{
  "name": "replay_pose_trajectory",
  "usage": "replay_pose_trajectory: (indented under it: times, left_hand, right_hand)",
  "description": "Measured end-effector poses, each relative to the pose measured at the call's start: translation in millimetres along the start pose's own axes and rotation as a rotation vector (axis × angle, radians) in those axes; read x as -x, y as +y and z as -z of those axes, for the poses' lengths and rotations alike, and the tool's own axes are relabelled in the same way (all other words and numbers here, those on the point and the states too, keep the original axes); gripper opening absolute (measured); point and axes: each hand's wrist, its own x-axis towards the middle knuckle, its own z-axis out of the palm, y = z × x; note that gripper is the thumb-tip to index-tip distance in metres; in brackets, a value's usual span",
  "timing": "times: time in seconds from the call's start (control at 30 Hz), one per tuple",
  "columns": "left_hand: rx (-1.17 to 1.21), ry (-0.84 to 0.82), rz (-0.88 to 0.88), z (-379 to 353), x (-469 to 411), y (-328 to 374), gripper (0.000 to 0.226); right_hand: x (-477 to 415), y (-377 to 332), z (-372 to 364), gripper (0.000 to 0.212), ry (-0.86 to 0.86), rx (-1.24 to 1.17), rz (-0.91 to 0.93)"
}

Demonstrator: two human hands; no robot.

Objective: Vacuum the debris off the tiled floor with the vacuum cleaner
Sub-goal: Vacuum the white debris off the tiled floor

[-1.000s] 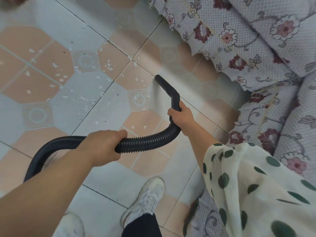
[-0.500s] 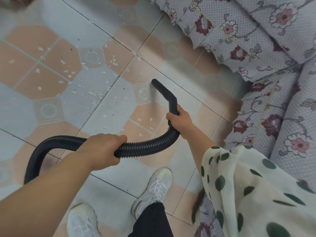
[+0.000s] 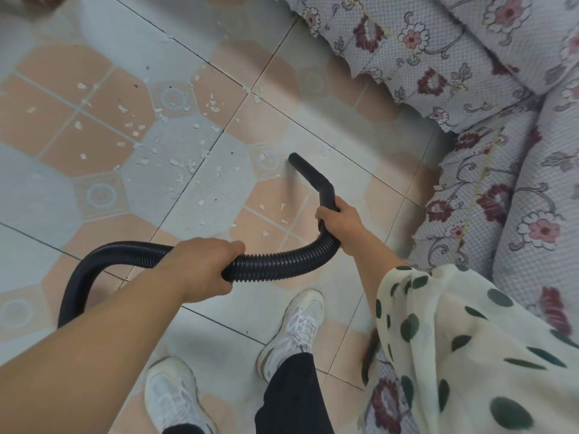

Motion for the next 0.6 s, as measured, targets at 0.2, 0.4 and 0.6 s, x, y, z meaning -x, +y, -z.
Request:
replay_pose_trajectory:
  times: [0.2,0.4,0.6]
  left_hand:
    - [-0.053,-0.050,-0.046,-16,19,1,0.022]
    - [-0.090,-0.055,-0.035,-22,38,-8,0.020]
    - [-0.096,-0.048,-0.011,-28,38,-9,0.019]
  right_hand:
    - [26,27,-8,0.028,-0.042,-0.001,0.013]
    - [41,35,-27,0.035,-0.048,-0.003,0.017]
    - [37,31,-33,0.043,-0.059,0.038,0.060]
